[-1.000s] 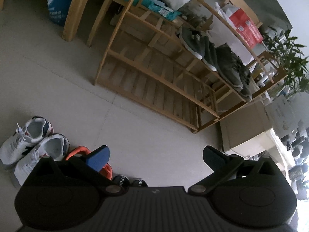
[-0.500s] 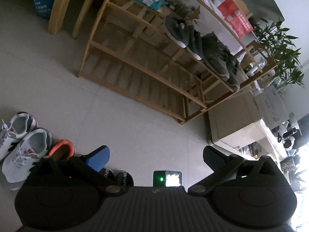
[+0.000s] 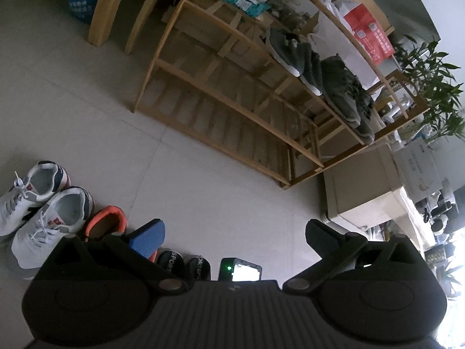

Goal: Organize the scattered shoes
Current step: 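Grasp both black SPORTSP slides by the heels with the right tool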

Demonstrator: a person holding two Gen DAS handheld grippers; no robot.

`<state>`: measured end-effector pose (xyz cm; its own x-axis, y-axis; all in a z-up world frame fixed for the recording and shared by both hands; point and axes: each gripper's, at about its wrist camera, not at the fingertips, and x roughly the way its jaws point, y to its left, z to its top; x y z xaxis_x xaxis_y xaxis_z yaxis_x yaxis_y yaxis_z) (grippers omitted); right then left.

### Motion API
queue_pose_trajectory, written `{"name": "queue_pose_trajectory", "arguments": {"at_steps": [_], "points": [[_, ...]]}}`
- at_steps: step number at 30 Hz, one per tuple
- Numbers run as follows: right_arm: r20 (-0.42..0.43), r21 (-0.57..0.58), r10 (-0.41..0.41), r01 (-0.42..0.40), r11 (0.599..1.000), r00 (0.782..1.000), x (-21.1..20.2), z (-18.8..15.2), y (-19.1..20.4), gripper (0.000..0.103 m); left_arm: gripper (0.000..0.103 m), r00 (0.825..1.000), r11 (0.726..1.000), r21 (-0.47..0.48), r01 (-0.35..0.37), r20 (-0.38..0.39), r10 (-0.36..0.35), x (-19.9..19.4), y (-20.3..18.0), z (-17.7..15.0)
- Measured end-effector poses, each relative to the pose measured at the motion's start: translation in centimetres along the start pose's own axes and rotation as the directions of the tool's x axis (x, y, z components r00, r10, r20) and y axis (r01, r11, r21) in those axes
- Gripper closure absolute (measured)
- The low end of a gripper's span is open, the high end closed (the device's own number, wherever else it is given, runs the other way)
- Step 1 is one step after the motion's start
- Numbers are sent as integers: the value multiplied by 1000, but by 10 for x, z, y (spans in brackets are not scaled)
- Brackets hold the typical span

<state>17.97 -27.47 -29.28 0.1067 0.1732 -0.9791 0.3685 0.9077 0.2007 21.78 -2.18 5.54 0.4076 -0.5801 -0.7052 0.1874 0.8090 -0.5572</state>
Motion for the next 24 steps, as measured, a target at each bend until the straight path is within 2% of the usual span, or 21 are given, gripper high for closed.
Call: {"name": "queue_pose_trajectory", "arguments": {"at_steps": [3,5,7,14,20,24], "points": [[12,24,-7,7,1000,1000,0,-3,0,73,0,1000,1000,1,1,-2,-1,1,-1,0],[25,6,-32,32,999,999,-1,-4,3,73,0,1000,1000,2,1,-2,-1,1,-1,0],[27,-33,-84,84,996,996,2,-5,12,78,0,1000,1000,5,0,-3,0,1,-1,0],[57,-91,-170,174,980,984,8,-10,29,79,0,1000,1000,3,-5,-6,5,1,0,-2],[164,-31,-169,177,984,972,-2,-28,21,87,0,1000,1000,-1,-9,2,9,0,1,-2],[249,-15,-156,165,986,956,-10,-43,14,91,0,1000,1000,2,-4,-2,4,1,-1,-2]]}}
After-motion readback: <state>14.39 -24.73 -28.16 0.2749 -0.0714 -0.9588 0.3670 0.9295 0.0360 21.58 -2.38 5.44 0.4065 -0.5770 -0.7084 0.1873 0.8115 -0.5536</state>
